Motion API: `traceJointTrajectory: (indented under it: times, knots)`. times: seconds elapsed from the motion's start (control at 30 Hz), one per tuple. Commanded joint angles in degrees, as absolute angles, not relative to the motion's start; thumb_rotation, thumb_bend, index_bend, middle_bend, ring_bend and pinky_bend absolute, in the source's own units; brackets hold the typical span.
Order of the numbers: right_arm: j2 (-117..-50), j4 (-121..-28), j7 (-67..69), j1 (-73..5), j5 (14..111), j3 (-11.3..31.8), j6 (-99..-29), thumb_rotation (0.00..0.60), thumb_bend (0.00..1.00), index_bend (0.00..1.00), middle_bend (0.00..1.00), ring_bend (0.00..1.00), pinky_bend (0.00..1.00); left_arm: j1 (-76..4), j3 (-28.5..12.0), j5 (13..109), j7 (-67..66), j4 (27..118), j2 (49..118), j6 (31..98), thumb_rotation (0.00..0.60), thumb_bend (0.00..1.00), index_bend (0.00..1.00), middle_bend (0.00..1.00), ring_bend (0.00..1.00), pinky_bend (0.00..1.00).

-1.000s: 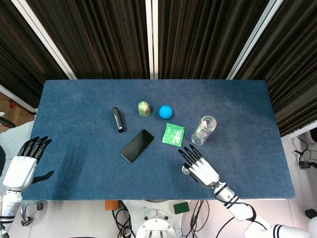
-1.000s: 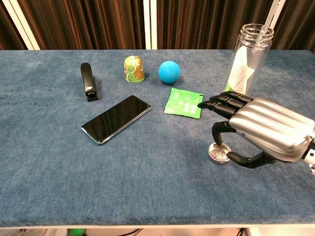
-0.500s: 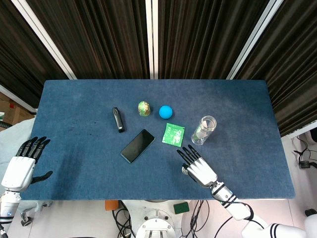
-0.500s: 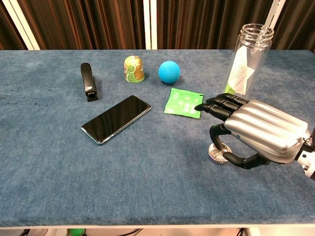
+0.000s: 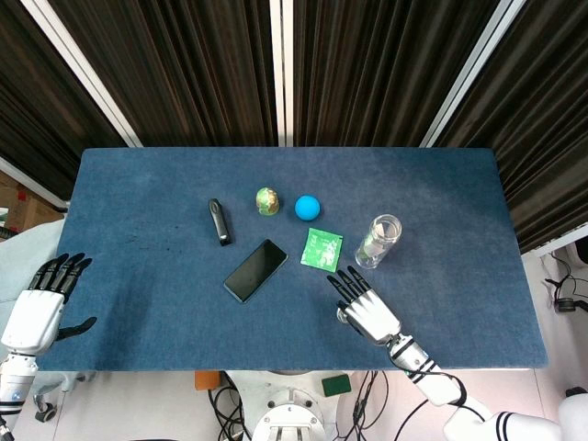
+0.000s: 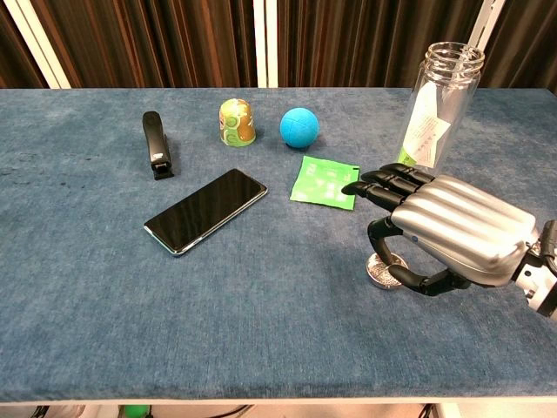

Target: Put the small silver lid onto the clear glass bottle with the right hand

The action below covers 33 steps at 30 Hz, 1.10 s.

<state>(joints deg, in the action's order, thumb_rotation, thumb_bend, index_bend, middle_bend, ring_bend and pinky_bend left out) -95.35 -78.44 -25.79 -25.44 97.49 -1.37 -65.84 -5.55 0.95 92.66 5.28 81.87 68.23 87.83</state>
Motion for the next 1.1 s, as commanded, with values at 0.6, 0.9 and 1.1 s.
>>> traceJointTrajectory:
  times: [0.6,0.9,1.1]
  knots:
    - [-88.4,-89.3,-26.7,-26.3,101.3,0.7,-72.5,0.6,0.44,0.64,0.05,0.0,0.0,-5.5,0.9,92.8,5.5,82.0,68.0,88.0,0.6,0.04,0.11,0.08,0.05,0.12]
    - [-77.8,-105.5,-33.2,-29.0,98.4,10.5,-73.3,0.6,0.44,0.65,0.05,0.0,0.0,-5.4,1.0,92.9,5.8,81.6,68.3,88.2,0.6,0.04,0.11,0.08,0.05,0.12]
    - [-72.0,-111.6,-35.8,-30.9,92.0,16.3,-70.9,0.6,0.44,0.67,0.05,0.0,0.0,-5.5,1.0,93.0,6.2,81.1,68.5,88.1,0.6,0.04,0.11,0.08,0.05,0.12]
